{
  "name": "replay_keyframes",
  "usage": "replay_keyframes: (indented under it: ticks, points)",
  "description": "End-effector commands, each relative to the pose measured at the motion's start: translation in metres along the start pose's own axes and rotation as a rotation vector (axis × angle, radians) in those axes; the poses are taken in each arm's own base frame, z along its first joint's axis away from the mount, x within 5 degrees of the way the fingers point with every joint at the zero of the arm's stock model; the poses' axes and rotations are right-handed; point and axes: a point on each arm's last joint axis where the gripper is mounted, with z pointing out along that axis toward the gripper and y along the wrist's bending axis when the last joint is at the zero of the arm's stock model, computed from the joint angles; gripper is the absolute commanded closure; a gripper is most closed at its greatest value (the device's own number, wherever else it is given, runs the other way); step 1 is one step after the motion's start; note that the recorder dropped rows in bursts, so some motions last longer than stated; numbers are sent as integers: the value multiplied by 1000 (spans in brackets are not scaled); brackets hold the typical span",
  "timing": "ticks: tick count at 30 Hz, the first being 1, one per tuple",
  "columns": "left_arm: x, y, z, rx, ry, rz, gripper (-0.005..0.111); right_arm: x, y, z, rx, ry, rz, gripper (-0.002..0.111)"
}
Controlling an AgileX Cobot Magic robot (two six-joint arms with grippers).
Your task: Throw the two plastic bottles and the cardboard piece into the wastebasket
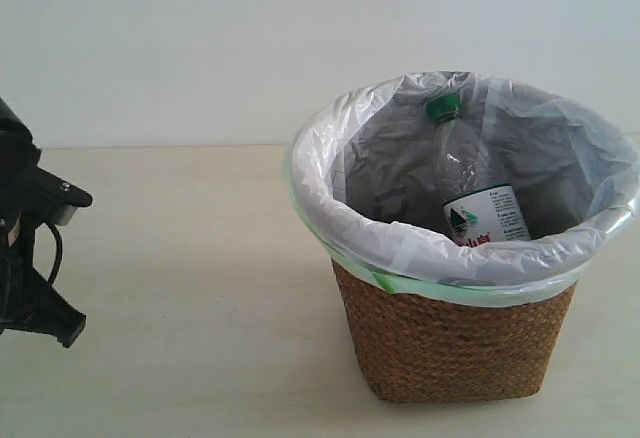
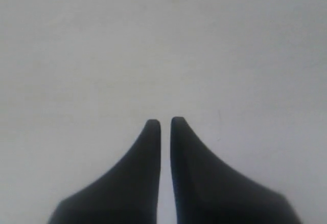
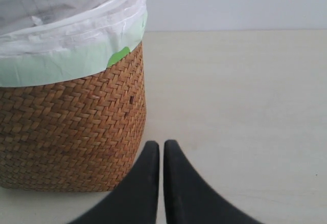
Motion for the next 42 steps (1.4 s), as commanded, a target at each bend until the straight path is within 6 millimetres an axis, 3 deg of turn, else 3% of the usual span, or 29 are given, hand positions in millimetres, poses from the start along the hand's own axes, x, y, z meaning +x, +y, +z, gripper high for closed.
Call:
replay_keyframes:
  ticks: [1, 8, 18, 23, 31, 42]
  points:
    - [14, 9, -21, 68, -151, -127, 103, -1, 0, 0, 7, -11, -8, 108]
    - [51, 17, -55, 275, -388, -299, 103, -1, 0, 0, 7, -11, -8, 108]
    - [124, 23, -60, 457, -621, -450, 103, -1, 0, 0, 7, -11, -8, 108]
    - [152, 28, -61, 500, -704, -499, 103, -1, 0, 0, 7, -11, -8, 108]
    - [171, 37, -73, 538, -841, -530, 103, -1, 0, 0, 7, -11, -8, 108]
    - [175, 39, -75, 544, -868, -536, 103, -1, 0, 0, 7, -11, -8, 108]
